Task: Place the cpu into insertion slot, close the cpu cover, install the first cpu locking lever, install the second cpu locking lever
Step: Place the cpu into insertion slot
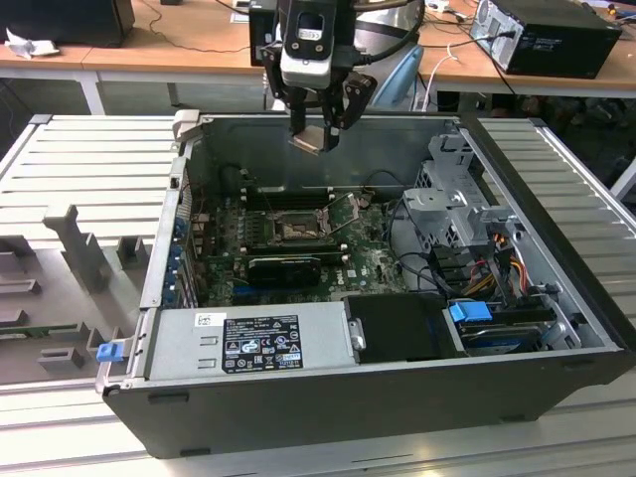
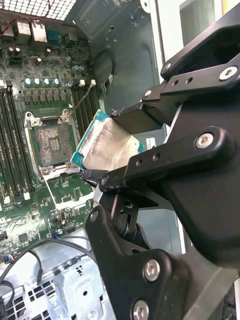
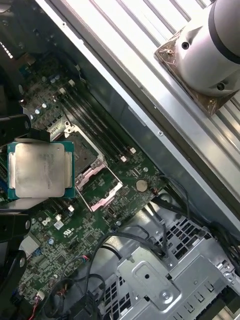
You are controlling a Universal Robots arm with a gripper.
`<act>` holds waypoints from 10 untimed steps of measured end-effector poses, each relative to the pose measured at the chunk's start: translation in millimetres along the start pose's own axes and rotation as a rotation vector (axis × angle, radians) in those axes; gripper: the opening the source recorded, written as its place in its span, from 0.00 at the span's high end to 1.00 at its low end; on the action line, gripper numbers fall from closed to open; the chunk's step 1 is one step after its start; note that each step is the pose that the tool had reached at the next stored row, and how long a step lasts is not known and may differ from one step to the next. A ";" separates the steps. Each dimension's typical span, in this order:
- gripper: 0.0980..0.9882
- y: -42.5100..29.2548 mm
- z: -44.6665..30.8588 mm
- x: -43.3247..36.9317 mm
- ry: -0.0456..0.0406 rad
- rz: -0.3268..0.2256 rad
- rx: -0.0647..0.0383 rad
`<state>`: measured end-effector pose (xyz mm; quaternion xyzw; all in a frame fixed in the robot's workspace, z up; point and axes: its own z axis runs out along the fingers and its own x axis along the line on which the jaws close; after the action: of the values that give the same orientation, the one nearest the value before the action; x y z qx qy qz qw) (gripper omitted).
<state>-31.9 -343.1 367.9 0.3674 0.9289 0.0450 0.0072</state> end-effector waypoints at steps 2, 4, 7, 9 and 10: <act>0.52 0.0 0.1 0.0 -0.0011 0.013 0.000; 0.52 0.0 0.2 0.0 -0.0030 0.034 -0.001; 0.52 0.0 0.4 0.0 -0.0054 0.060 -0.001; 0.52 0.0 0.5 0.0 -0.0063 0.071 -0.001; 0.52 0.0 0.5 0.0 -0.0068 0.076 -0.001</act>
<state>-31.9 -343.1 367.4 0.4025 0.9143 0.0447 0.0089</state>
